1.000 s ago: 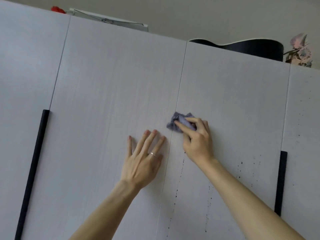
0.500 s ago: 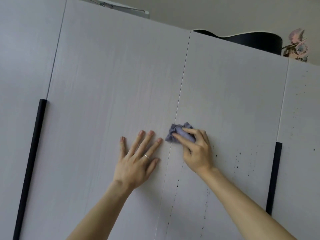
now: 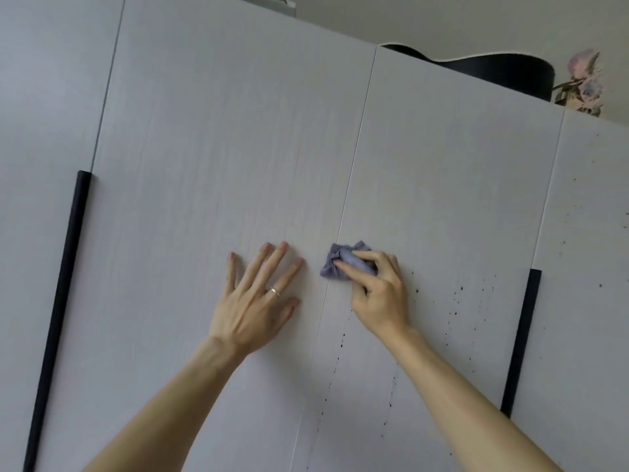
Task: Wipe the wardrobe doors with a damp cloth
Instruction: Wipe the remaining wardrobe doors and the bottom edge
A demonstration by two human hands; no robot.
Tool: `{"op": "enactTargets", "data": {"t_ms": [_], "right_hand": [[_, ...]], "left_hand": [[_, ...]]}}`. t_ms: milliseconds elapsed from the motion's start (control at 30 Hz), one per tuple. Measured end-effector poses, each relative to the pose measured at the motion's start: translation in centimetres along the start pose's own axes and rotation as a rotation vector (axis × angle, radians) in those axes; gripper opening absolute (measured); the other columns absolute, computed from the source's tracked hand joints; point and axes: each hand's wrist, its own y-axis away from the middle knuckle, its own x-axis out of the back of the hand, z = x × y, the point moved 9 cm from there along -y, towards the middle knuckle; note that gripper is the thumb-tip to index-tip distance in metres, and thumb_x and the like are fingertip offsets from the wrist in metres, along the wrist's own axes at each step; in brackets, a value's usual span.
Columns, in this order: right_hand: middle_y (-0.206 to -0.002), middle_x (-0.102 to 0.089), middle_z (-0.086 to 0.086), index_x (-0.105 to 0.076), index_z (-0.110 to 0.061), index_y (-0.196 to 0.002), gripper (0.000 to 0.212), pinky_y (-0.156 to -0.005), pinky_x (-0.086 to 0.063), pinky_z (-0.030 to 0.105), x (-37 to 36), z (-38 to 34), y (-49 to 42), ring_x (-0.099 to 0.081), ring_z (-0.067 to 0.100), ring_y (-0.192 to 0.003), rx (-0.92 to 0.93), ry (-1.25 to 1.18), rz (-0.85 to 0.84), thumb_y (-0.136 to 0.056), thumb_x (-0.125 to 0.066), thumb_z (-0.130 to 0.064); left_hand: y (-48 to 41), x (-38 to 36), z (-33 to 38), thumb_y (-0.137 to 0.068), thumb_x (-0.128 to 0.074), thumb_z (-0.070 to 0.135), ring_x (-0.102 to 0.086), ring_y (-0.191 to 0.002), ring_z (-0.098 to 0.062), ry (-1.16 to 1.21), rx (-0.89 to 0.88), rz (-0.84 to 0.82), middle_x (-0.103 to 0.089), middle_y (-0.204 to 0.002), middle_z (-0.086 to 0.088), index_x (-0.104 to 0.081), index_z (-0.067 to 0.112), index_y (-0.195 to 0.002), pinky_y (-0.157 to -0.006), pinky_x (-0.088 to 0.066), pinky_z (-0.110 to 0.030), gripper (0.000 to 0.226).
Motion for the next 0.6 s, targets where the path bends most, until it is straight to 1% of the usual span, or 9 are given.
{"op": "enactTargets", "data": {"t_ms": [67,133,200,300,367,400,467,533,600], "right_hand": [[-0.109,-0.060,0.000,-0.076,-0.026,-0.114,0.043,-0.076,-0.052,0.037,0.1,0.7,-3.3,-0.053,0.025,-0.095,-0.066,0.005,0.011,-0.085,-0.067,0.003],[-0.107,-0.060,0.003,-0.075,-0.027,-0.115,0.042,-0.073,-0.052,0.037,0.0,0.7,-6.9,-0.052,0.027,-0.093,-0.126,0.016,0.044,-0.086,-0.066,0.000],[-0.106,-0.062,0.004,-0.076,-0.028,-0.115,0.044,-0.074,-0.052,0.037,-1.7,-1.6,-8.6,-0.052,0.030,-0.091,-0.032,0.004,0.011,-0.083,-0.062,-0.001],[-0.109,-0.065,0.002,-0.076,-0.031,-0.114,0.044,-0.078,-0.051,0.036,-4.9,-6.3,-7.6,-0.053,0.029,-0.094,0.179,-0.015,-0.120,-0.083,-0.052,-0.010],[-0.111,-0.065,0.000,-0.076,-0.032,-0.114,0.049,-0.079,-0.050,0.035,-5.2,-6.6,-6.9,-0.052,0.027,-0.095,0.237,0.003,-0.193,-0.082,-0.045,-0.011],[-0.111,-0.065,0.000,-0.076,-0.032,-0.113,0.050,-0.079,-0.050,0.034,-4.5,-5.6,-6.9,-0.052,0.027,-0.095,0.239,0.022,-0.192,-0.081,-0.044,-0.010],[-0.110,-0.065,0.000,-0.077,-0.031,-0.113,0.049,-0.079,-0.050,0.032,-1.4,-1.2,-6.6,-0.053,0.027,-0.096,0.146,0.076,-0.098,-0.084,-0.047,-0.006],[-0.108,-0.063,0.004,-0.073,-0.030,-0.117,0.048,-0.081,-0.052,0.037,2.6,4.2,-5.2,-0.053,0.030,-0.097,-0.028,0.123,0.045,-0.085,-0.059,0.003],[-0.109,-0.062,0.009,-0.068,-0.026,-0.121,0.054,-0.081,-0.053,0.040,4.7,7.3,-3.4,-0.054,0.035,-0.097,-0.158,0.130,0.121,-0.082,-0.066,0.011]], "left_hand": [[1.1,0.3,-1.2,-0.095,-0.040,0.057,-0.022,-0.151,-0.026,-0.002,0.061,-0.001,-0.027,-0.163,-0.008,-0.038,0.029,-0.154,-0.115,-0.016,-0.068,0.065],[2.3,0.1,-1.7,-0.096,-0.038,0.059,-0.023,-0.151,-0.026,-0.001,0.074,-0.019,-0.028,-0.163,-0.009,-0.038,0.029,-0.154,-0.116,-0.016,-0.066,0.066],[2.9,-0.1,-2.0,-0.097,-0.038,0.059,-0.025,-0.151,-0.027,-0.006,0.055,-0.026,-0.028,-0.163,-0.008,-0.038,0.027,-0.154,-0.117,-0.019,-0.065,0.066],[2.9,0.1,-2.2,-0.097,-0.040,0.058,-0.029,-0.149,-0.027,-0.018,0.042,0.004,-0.032,-0.161,-0.009,-0.043,0.026,-0.152,-0.116,-0.023,-0.065,0.064],[3.0,0.2,-2.2,-0.096,-0.042,0.057,-0.027,-0.150,-0.026,-0.026,0.044,0.017,-0.031,-0.162,-0.010,-0.042,0.025,-0.152,-0.117,-0.022,-0.065,0.065],[3.0,0.3,-2.1,-0.096,-0.043,0.056,-0.026,-0.150,-0.027,-0.020,0.045,0.027,-0.031,-0.162,-0.010,-0.042,0.024,-0.153,-0.117,-0.020,-0.065,0.065],[3.0,0.2,-1.6,-0.095,-0.045,0.051,-0.024,-0.151,-0.029,0.003,0.062,0.041,-0.030,-0.162,-0.009,-0.041,0.020,-0.153,-0.116,-0.017,-0.067,0.066],[3.1,-0.1,-0.7,-0.093,-0.044,0.044,-0.021,-0.152,-0.030,0.015,0.083,0.028,-0.029,-0.162,-0.006,-0.040,0.016,-0.153,-0.114,-0.015,-0.070,0.067],[3.2,-0.7,0.2,-0.092,-0.044,0.040,-0.017,-0.153,-0.031,0.027,0.114,0.011,-0.028,-0.163,-0.005,-0.037,0.014,-0.154,-0.114,-0.014,-0.071,0.068]]}}
